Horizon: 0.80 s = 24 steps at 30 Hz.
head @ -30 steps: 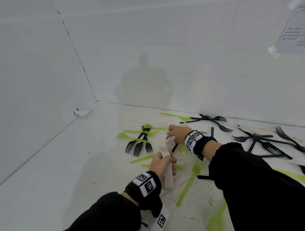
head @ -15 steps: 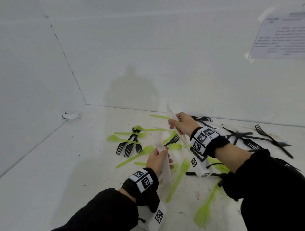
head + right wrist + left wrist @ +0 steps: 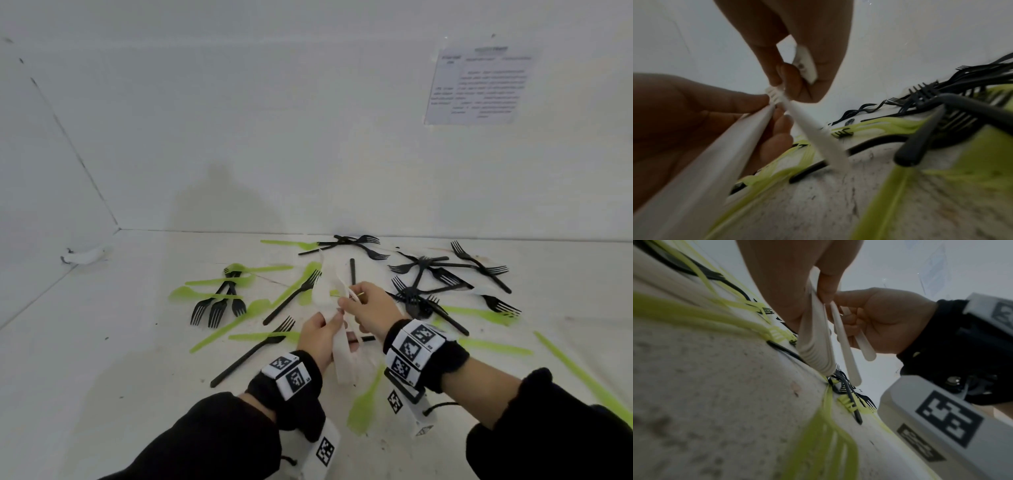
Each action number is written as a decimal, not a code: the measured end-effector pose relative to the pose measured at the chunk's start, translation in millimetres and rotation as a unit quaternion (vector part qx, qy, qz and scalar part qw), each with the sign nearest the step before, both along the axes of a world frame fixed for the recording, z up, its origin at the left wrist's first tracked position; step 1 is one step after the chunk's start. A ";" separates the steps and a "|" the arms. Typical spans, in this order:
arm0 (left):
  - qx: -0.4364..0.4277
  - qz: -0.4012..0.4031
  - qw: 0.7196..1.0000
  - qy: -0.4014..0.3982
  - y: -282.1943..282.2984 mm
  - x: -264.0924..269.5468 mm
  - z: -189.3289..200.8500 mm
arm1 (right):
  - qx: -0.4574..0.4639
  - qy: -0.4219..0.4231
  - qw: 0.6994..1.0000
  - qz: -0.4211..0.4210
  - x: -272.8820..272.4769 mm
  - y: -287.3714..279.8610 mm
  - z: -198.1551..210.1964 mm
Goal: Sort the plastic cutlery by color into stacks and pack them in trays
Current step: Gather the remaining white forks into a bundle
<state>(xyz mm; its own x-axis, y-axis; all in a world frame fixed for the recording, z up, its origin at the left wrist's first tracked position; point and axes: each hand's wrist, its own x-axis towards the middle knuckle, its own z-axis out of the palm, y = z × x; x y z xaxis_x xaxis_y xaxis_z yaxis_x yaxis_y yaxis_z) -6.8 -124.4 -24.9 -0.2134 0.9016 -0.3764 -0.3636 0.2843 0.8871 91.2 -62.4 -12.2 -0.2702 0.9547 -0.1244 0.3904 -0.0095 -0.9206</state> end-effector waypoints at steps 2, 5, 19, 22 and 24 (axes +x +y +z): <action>0.002 0.004 1.000 -0.005 -0.8 8.7 3.2 | 0.029 -0.027 0.998 -0.039 9.8 0.1 2.2; 0.002 0.011 1.000 -0.016 0.7 17.7 5.3 | 0.017 0.013 0.995 -0.098 25.1 4.4 8.1; 0.040 -0.027 0.998 0.048 -6.8 54.3 8.4 | -0.012 0.042 0.996 -0.079 41.1 -14.0 -1.9; 0.040 -0.015 0.995 0.089 -6.6 59.6 7.1 | -0.044 0.046 0.997 -0.045 44.7 -19.2 5.1; 0.028 -0.004 0.996 0.081 -4.6 60.8 5.3 | -0.076 0.056 0.995 -0.027 48.4 -22.3 10.3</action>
